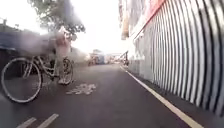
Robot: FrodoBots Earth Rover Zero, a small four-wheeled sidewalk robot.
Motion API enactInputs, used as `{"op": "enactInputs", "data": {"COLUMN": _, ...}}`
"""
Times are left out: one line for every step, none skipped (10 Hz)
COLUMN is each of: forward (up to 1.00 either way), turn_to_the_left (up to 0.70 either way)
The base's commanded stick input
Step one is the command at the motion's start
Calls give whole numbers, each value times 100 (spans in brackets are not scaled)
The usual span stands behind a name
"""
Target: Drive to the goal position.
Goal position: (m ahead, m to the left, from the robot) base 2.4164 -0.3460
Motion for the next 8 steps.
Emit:
{"op": "enactInputs", "data": {"forward": 45, "turn_to_the_left": 0}}
{"op": "enactInputs", "data": {"forward": 45, "turn_to_the_left": 0}}
{"op": "enactInputs", "data": {"forward": 45, "turn_to_the_left": 0}}
{"op": "enactInputs", "data": {"forward": 45, "turn_to_the_left": 0}}
{"op": "enactInputs", "data": {"forward": 45, "turn_to_the_left": 0}}
{"op": "enactInputs", "data": {"forward": 45, "turn_to_the_left": 0}}
{"op": "enactInputs", "data": {"forward": 45, "turn_to_the_left": 0}}
{"op": "enactInputs", "data": {"forward": 45, "turn_to_the_left": 0}}
